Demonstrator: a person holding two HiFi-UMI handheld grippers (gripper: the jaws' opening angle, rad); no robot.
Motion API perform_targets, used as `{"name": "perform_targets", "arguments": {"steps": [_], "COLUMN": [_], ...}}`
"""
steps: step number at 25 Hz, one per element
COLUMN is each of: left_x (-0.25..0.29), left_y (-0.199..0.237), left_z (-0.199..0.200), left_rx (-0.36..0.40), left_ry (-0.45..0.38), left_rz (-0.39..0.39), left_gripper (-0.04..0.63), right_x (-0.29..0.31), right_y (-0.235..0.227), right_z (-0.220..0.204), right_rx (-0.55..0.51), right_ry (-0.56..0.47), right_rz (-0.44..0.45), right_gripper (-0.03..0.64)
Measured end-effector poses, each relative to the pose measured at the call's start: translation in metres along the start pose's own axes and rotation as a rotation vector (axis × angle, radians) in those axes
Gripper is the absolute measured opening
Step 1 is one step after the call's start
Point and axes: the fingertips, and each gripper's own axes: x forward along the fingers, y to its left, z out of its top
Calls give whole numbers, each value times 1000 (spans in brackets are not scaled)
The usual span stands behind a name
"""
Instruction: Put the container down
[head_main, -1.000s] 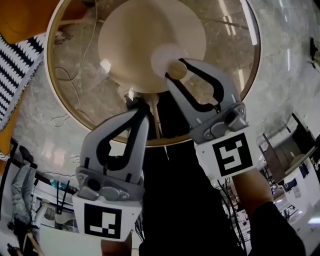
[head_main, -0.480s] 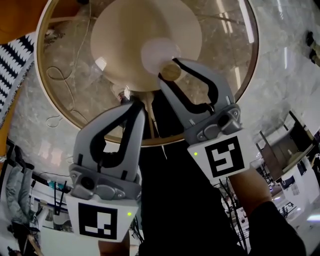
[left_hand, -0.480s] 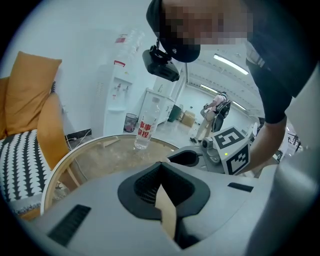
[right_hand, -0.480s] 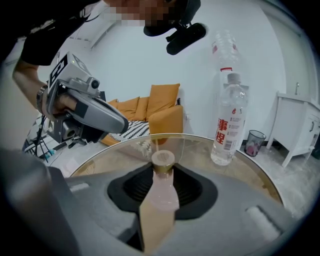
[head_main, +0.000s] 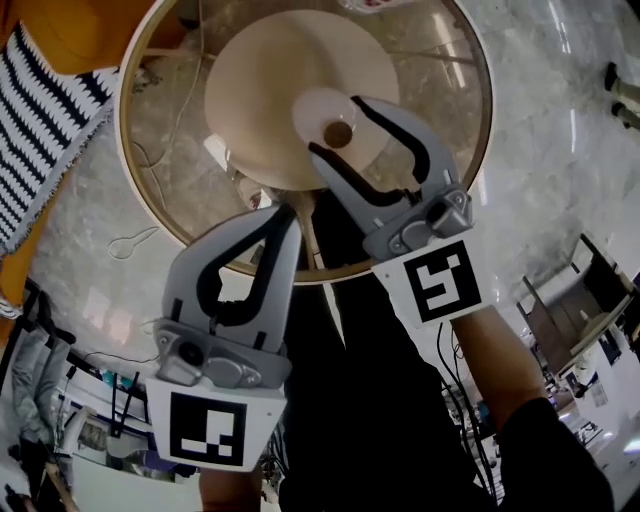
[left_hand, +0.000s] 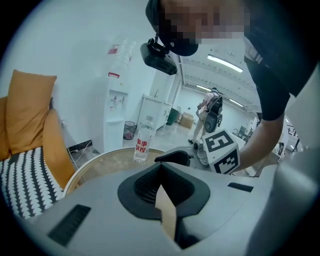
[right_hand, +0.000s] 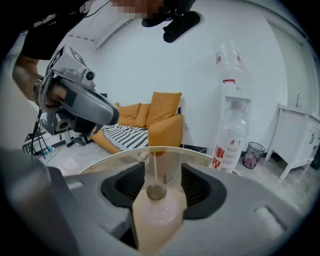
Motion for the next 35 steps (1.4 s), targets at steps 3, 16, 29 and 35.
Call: {"name": "perform_targets", "arguments": {"steps": [3, 16, 29, 35], "left_x": [-21, -133, -237, -280], "left_y": [-7, -88, -168, -199], "left_z": [26, 171, 237, 263], "left_rx": [36, 220, 288, 361], "left_ry": [-14, -158, -186, -245], "left_rz": [-2, -116, -254, -321], "left_gripper": [3, 3, 3, 3], "right_x": [-19, -174, -284, -309], "right_y": [7, 48, 94, 126], "right_z": [29, 206, 318, 350], "right_rx": [-10, 158, 157, 179], "right_ry": [-11, -204, -270, -299], "right_rz": [-8, -148, -318, -361], "right_gripper": [227, -3, -5, -3]}}
